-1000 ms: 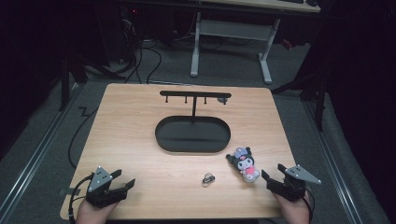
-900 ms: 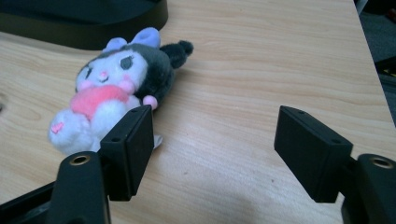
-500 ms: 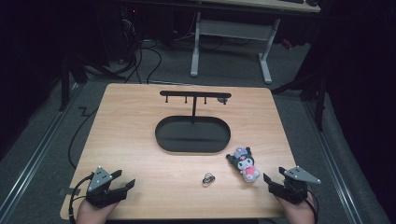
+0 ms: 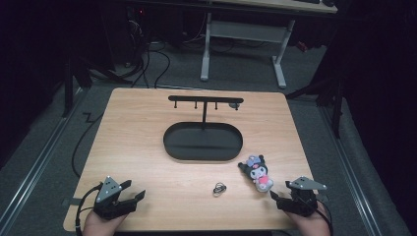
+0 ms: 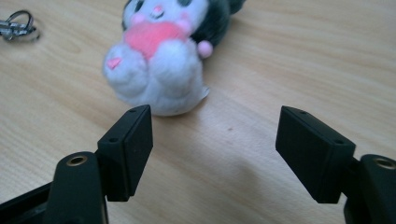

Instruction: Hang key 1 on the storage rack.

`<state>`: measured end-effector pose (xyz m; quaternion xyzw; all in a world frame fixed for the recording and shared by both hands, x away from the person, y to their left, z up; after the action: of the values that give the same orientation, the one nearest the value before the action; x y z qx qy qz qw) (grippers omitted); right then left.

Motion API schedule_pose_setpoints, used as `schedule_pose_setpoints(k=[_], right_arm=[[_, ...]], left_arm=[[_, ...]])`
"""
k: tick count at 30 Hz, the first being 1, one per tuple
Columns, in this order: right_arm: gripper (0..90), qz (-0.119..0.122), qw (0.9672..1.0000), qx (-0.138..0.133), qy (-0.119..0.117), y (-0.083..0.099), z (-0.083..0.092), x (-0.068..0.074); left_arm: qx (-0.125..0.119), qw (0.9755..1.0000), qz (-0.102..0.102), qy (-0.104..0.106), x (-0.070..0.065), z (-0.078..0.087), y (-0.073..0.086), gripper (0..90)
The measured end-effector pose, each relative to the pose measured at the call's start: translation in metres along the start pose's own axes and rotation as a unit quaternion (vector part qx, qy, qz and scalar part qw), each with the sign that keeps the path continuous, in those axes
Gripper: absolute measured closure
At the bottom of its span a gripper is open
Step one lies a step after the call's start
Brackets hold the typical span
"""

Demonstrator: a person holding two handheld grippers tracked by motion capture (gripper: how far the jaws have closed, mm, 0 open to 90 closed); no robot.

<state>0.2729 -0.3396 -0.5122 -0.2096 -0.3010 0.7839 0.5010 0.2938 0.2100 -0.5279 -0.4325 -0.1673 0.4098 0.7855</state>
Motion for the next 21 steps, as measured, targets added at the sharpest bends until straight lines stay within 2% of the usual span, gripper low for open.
schedule_pose_setpoints(k=[2, 4, 6, 7, 8, 9, 10, 11, 12, 16, 21], right_arm=[[26.3, 0.015, 0.9996, 0.023, -0.003, -0.003, -0.003, 0.002], [26.1, 0.013, 0.9995, 0.028, -0.002, -0.004, -0.003, 0.003], [24.5, 0.029, 0.9981, 0.054, -0.011, -0.007, -0.004, 0.008], [24.2, 0.029, 0.9975, 0.063, -0.015, -0.007, -0.005, 0.010], [24.2, 0.029, 0.9975, 0.063, -0.015, -0.007, -0.005, 0.010], [23.5, 0.032, 0.9964, 0.076, -0.020, -0.008, -0.006, 0.012], [22.1, 0.037, 0.9937, 0.103, -0.023, -0.010, -0.008, 0.015], [22.1, 0.037, 0.9937, 0.103, -0.023, -0.010, -0.008, 0.015], [22.0, 0.046, 0.9916, 0.119, -0.019, -0.014, -0.008, 0.018], [21.5, 0.048, 0.9895, 0.135, -0.020, -0.020, -0.007, 0.021], [21.0, 0.035, 0.9866, 0.157, -0.024, -0.028, -0.007, 0.021]], left_arm=[[0.002, 1.0000, -0.006, 0.001, -0.001, -0.001, 0.000, 33.9], [0.001, 1.0000, -0.006, 0.003, -0.001, -0.001, 0.000, 33.9], [0.001, 0.9999, -0.009, 0.007, -0.001, -0.001, 0.000, 33.9], [0.001, 0.9999, -0.008, 0.008, -0.001, -0.001, 0.000, 33.9], [0.001, 0.9999, -0.008, 0.008, -0.001, -0.001, 0.000, 33.9], [-0.001, 0.9999, -0.006, 0.011, -0.002, -0.001, 0.000, 33.9], [0.000, 0.9999, -0.006, 0.013, -0.002, -0.002, 0.000, 33.9], [0.000, 0.9999, -0.007, 0.015, -0.002, -0.002, 0.000, 33.9], [0.001, 0.9998, -0.011, 0.017, -0.003, -0.002, 0.000, 33.9], [-0.003, 0.9997, -0.012, 0.020, -0.004, -0.002, 0.000, 33.9], [-0.002, 0.9995, -0.018, 0.024, -0.005, -0.002, -0.001, 33.7]])
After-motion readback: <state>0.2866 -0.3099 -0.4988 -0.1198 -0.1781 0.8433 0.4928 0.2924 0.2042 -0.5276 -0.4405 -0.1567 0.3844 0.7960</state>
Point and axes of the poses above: each handheld gripper's, and its own axes: z roughly backward along the jaws, y roughly out of its underside, x roughly to its left, the point moved 1 cm from there along -z, roughly forward along the jaws, and after that the axes turned 1 degree about x, right-handed, at the moved point
